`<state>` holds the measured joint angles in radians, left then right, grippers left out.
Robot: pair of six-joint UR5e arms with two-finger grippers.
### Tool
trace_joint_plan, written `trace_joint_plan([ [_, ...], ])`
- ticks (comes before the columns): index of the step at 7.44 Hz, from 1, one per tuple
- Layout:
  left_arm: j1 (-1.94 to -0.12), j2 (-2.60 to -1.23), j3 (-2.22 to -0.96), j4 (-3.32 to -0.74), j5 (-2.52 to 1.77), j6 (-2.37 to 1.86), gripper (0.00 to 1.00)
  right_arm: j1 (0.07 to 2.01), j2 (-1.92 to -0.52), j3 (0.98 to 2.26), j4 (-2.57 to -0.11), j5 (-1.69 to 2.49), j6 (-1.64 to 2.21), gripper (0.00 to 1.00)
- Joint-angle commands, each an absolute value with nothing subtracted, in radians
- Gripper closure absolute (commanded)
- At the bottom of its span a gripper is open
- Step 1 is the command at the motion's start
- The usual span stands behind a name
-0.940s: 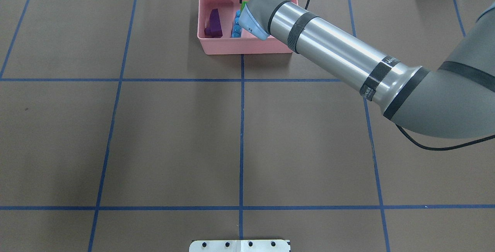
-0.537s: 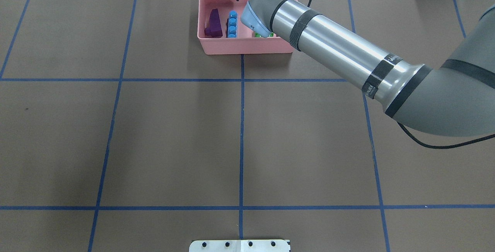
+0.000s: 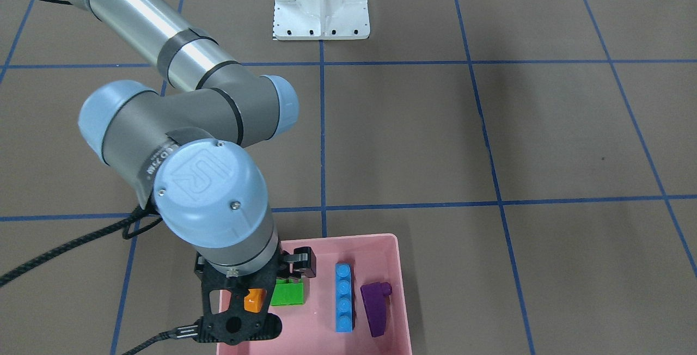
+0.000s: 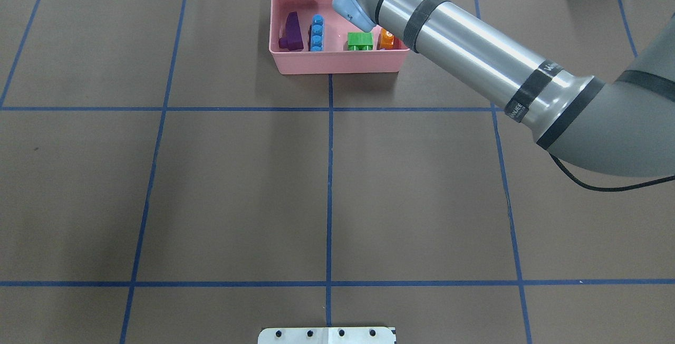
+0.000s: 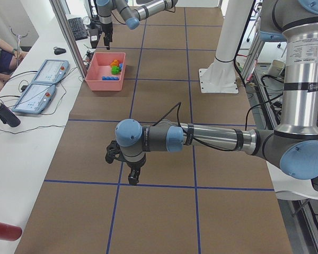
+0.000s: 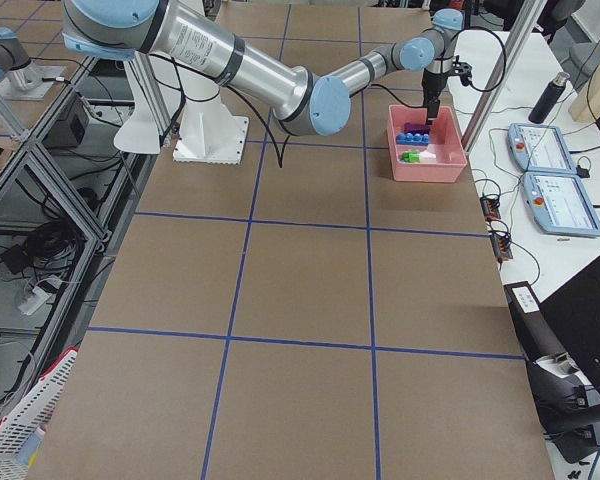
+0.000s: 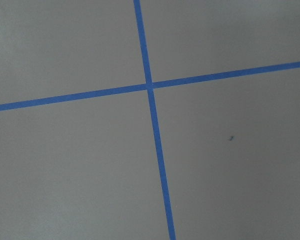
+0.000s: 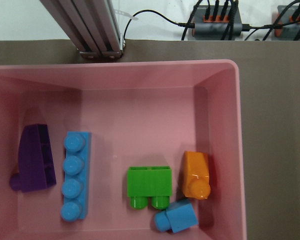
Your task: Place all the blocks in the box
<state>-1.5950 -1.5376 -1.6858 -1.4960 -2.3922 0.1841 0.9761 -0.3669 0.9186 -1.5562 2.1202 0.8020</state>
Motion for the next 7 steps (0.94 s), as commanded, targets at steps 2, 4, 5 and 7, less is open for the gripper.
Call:
trace_joint_plan([
  [2,-1.597,-1.503,-1.674,-1.594,-2.391,0.173,0.0,1.115,-0.723,1.327,-1.621,2.265,0.654,0.01],
  [4,-1.598,-1.519,-1.69,-1.583,-2.381,0.172,0.0,1.216,-0.971,1.534,-1.634,2.299,0.504,0.01],
  [5,-1.598,-1.519,-1.69,-1.579,-2.378,0.173,0.0,1.257,-1.076,1.616,-1.691,2.298,0.374,0.01],
  [7,-1.6,-1.506,-1.69,-1.577,-2.341,0.182,0.0,1.328,-1.283,1.748,-1.77,2.295,0.135,0.01],
])
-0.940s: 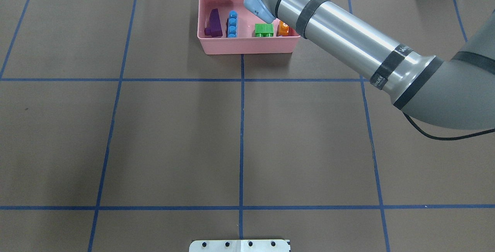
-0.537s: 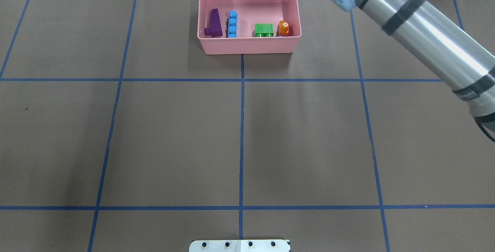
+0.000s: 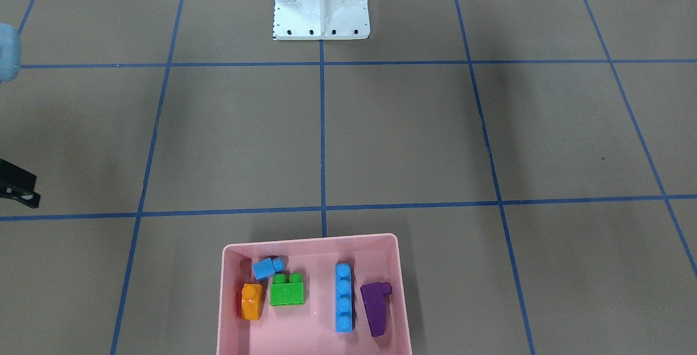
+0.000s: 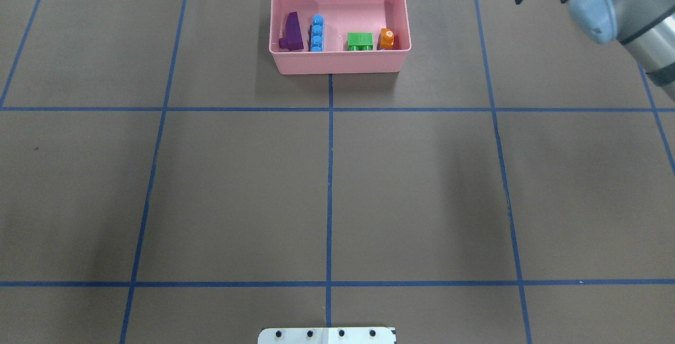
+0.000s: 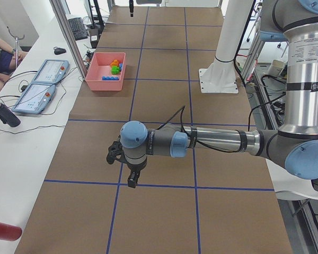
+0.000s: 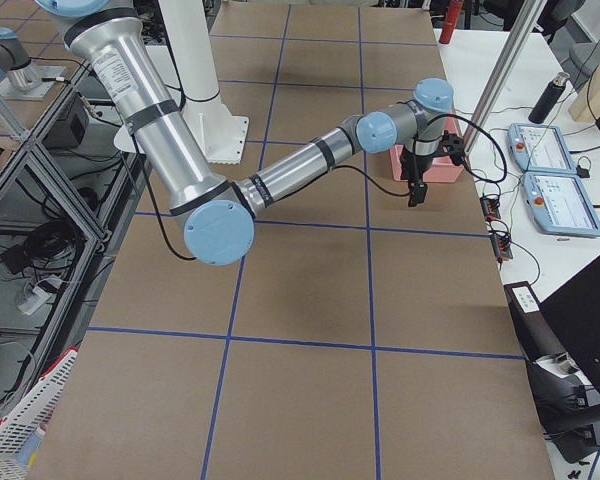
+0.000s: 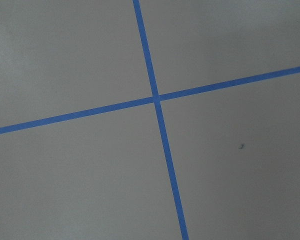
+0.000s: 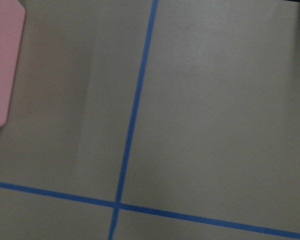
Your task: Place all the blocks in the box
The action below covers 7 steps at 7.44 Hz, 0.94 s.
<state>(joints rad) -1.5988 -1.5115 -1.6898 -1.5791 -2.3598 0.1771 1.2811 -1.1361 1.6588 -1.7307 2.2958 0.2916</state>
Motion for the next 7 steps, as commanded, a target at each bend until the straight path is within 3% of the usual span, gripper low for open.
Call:
trace_joint_plan([
  [1,-1.604,-1.502,-1.69,-1.577,-2.342,0.183,0.0,1.382,-1.366,1.762,-1.769,2.296,0.027,0.01],
  [5,-1.617,-1.459,-1.695,-1.598,-2.344,0.178,0.0,1.538,-1.689,1.869,-1.759,2.292,-0.126,0.0],
  [7,-1.617,-1.453,-1.735,-1.592,-2.351,0.179,0.0,1.551,-1.75,1.902,-1.759,2.29,-0.12,0.0],
])
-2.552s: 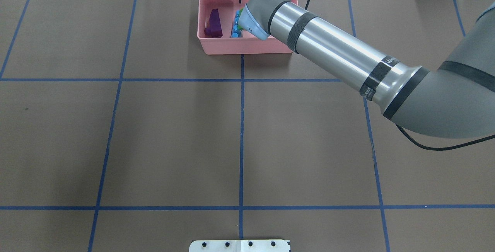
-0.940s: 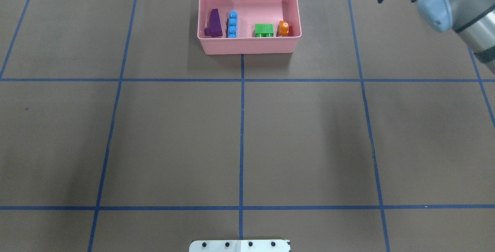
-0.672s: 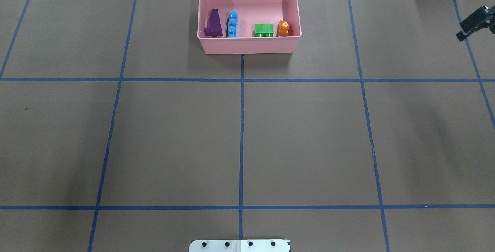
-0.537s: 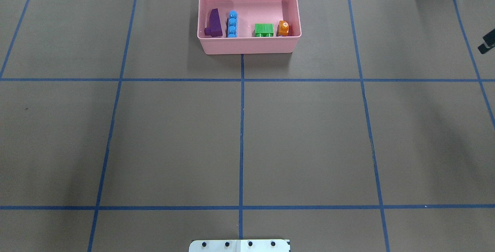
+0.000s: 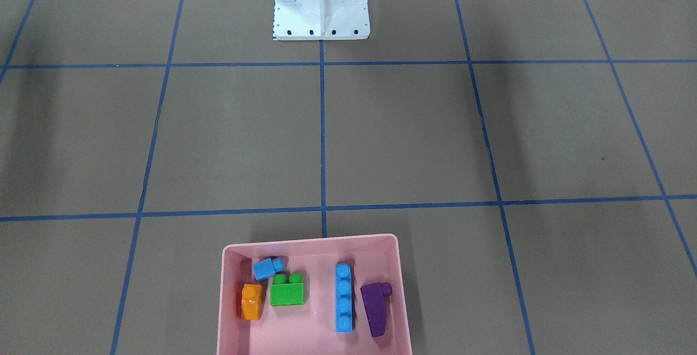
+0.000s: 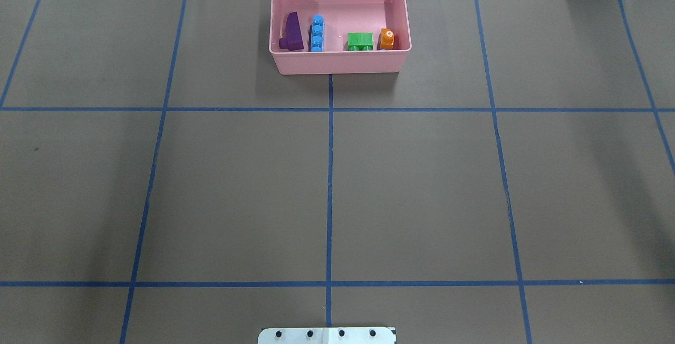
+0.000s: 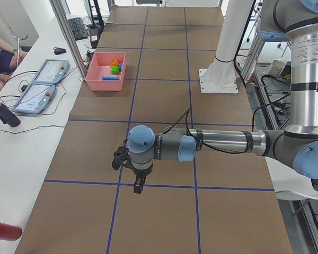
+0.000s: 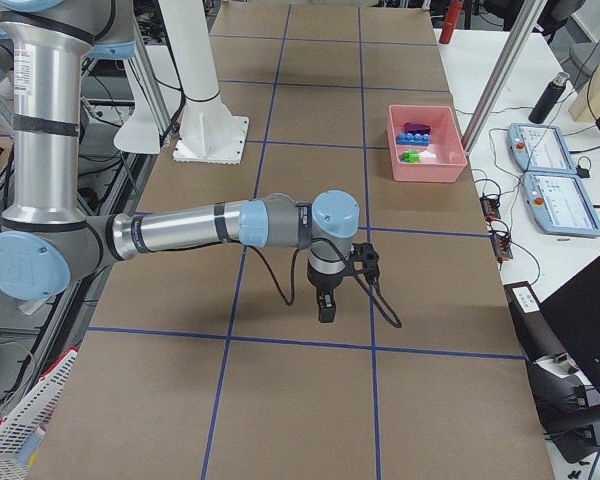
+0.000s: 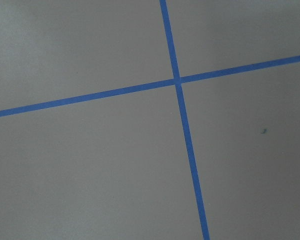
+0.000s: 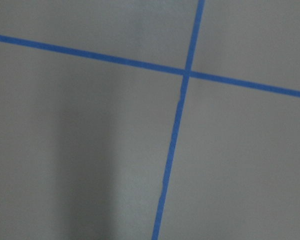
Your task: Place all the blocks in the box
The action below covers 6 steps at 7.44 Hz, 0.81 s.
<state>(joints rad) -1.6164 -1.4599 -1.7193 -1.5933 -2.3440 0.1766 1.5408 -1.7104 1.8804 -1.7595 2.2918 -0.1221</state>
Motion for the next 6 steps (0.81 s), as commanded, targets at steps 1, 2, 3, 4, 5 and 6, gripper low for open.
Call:
trace_joint_plan([
  [1,-1.617,-1.45,-1.735,-1.594,-2.35,0.186,0.0,1.551,-1.749,1.905,-1.759,2.29,-0.118,0.0],
  [2,-1.617,-1.439,-1.739,-1.598,-2.352,0.186,0.0,1.551,-1.749,1.907,-1.759,2.29,-0.117,0.0],
  [3,-1.617,-1.434,-1.743,-1.6,-2.352,0.186,0.0,1.551,-1.747,1.914,-1.759,2.29,-0.106,0.0],
  [4,-1.617,-1.434,-1.733,-1.601,-2.346,0.184,0.0,1.551,-1.747,1.925,-1.758,2.29,-0.101,0.0],
  [5,-1.617,-1.433,-1.729,-1.601,-2.344,0.183,0.0,1.551,-1.747,1.927,-1.758,2.293,-0.101,0.0],
  [6,-1.617,-1.433,-1.729,-1.601,-2.344,0.183,0.0,1.551,-1.747,1.927,-1.758,2.295,-0.101,0.0],
])
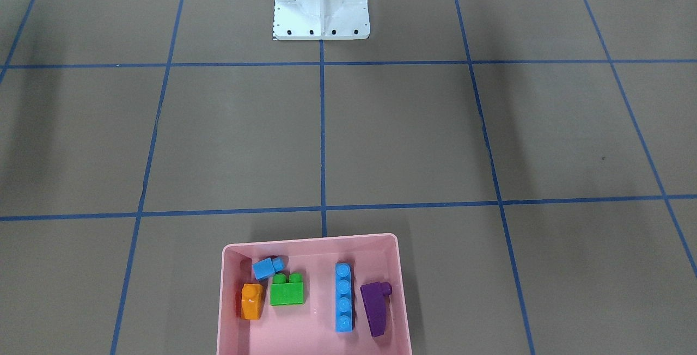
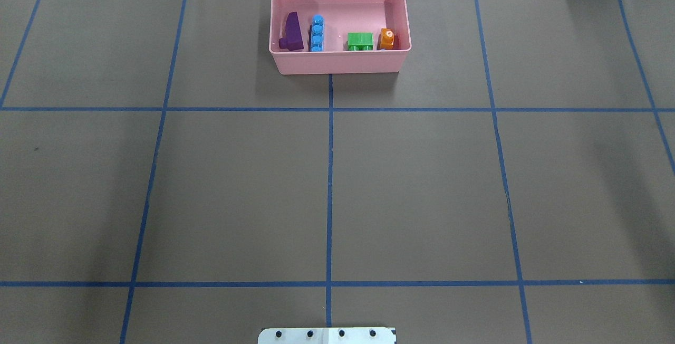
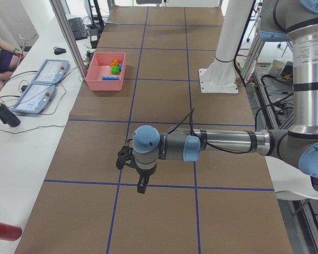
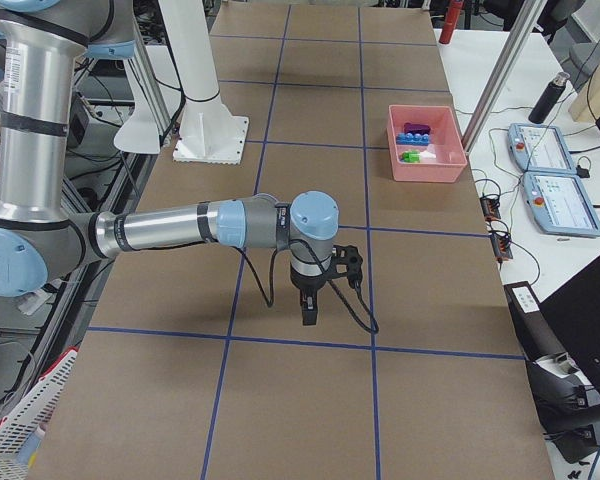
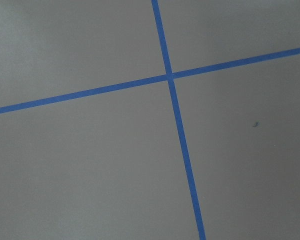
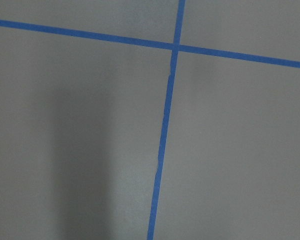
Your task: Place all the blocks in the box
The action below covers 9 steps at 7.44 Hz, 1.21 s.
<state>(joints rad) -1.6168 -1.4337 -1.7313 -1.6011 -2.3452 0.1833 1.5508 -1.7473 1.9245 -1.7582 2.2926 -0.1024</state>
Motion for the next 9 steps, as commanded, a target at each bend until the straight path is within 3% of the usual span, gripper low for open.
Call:
trace_joint_plan([
  [1,-1.617,-1.425,-1.73,-1.601,-2.344,0.183,0.0,1.551,-1.747,1.931,-1.758,2.295,-0.103,0.0],
  [9,-1.617,-1.425,-1.73,-1.601,-2.347,0.184,0.0,1.549,-1.747,1.948,-1.759,2.319,-0.101,0.0],
])
